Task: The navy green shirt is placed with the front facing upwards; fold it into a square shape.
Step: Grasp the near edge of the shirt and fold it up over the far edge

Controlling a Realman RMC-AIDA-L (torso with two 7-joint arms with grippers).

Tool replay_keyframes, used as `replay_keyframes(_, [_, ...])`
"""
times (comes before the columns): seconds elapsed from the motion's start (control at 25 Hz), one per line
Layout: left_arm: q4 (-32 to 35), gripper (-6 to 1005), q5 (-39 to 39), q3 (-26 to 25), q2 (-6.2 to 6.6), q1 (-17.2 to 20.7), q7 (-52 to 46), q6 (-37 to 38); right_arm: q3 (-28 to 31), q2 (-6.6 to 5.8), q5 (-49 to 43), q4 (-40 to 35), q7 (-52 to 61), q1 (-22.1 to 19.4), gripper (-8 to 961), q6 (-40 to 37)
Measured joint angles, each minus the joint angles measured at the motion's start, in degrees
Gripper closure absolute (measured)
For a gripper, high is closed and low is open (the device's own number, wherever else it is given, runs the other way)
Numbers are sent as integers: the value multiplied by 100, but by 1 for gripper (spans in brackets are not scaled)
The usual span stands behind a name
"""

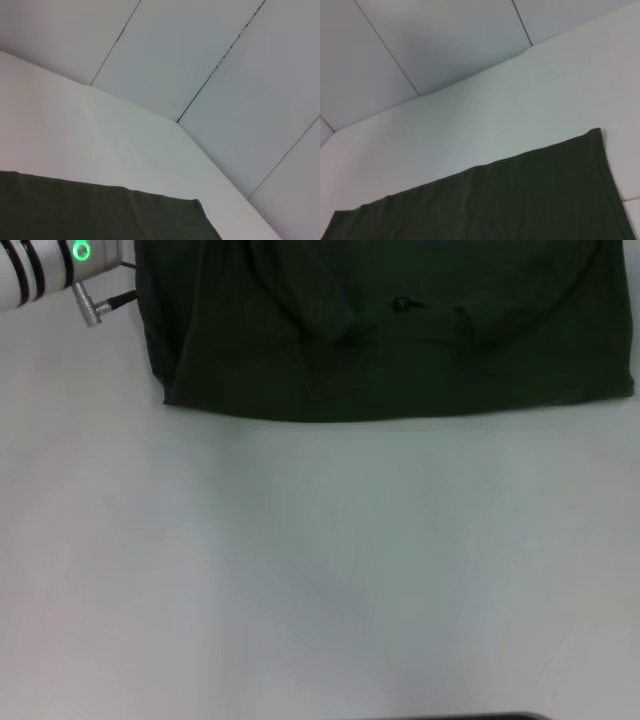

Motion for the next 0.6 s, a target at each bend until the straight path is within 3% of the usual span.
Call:
replay_keyframes(0.2, [2, 995, -9, 5, -113, -6, 120, -197, -123, 70, 0, 0, -8, 12, 909, 184])
replay_keyframes(0.6, [4, 995, -11, -8, -154, 10, 137, -251, -125, 93, 82, 0, -13, -21, 908, 201])
